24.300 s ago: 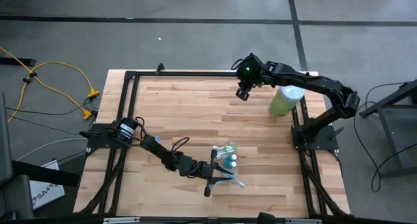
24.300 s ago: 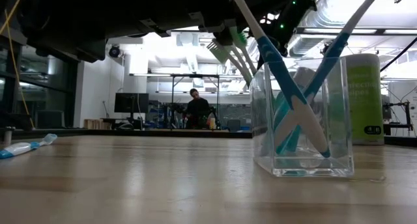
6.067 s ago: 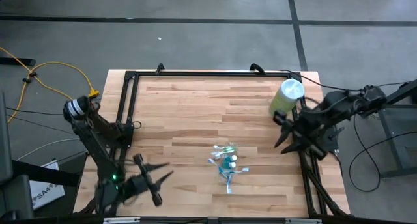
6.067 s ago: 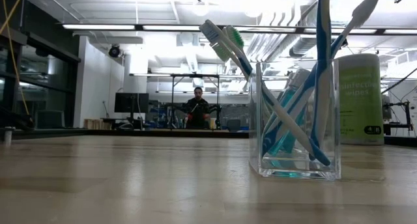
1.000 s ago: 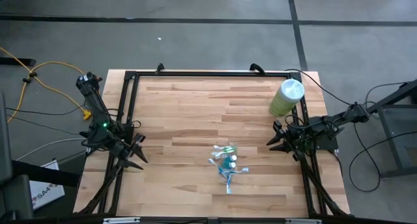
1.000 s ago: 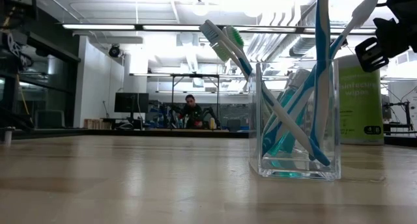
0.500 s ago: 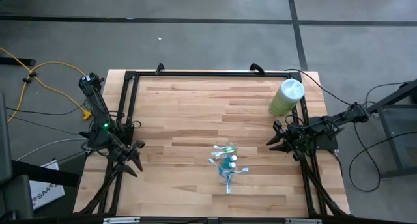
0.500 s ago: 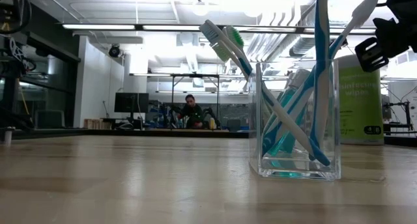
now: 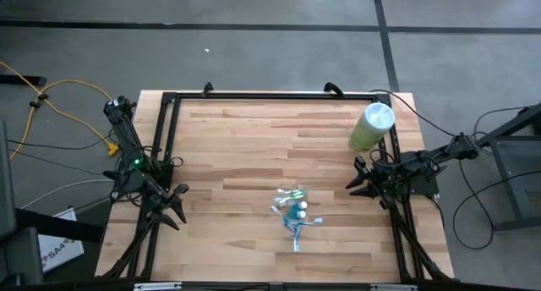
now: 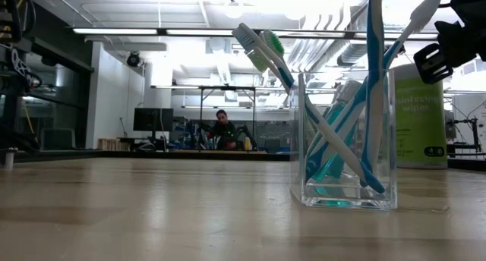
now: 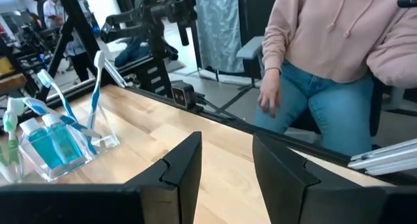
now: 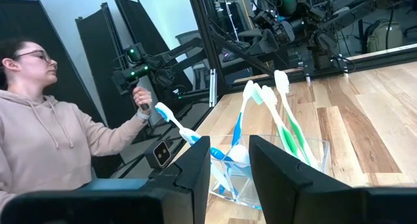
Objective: Pick & Place toothbrushing station
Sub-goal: Return to Home Position
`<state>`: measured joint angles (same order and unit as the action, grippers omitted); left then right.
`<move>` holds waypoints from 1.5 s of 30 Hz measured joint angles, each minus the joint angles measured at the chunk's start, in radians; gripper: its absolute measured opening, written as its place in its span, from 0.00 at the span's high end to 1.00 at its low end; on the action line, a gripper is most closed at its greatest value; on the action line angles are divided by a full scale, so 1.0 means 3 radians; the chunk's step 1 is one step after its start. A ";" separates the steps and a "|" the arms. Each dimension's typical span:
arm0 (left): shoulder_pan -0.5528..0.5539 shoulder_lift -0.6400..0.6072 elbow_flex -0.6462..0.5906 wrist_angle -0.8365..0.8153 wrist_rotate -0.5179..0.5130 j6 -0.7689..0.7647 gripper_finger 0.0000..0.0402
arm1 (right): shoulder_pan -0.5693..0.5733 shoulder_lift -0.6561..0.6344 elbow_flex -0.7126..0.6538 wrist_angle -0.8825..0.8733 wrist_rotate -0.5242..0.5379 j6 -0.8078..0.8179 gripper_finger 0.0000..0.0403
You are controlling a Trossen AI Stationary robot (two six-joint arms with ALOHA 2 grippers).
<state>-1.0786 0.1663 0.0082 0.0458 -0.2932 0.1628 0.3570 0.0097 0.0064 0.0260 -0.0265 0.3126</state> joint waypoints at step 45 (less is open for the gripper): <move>0.0004 0.0050 -0.0001 0.0009 -0.0072 -0.0171 0.67 | 0.0000 0.0000 0.0000 -0.0001 -0.0005 0.0000 0.76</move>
<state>-1.0775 0.1812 0.0078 0.0486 -0.3149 0.1116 0.3569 0.0097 0.0065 0.0257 -0.0280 0.3126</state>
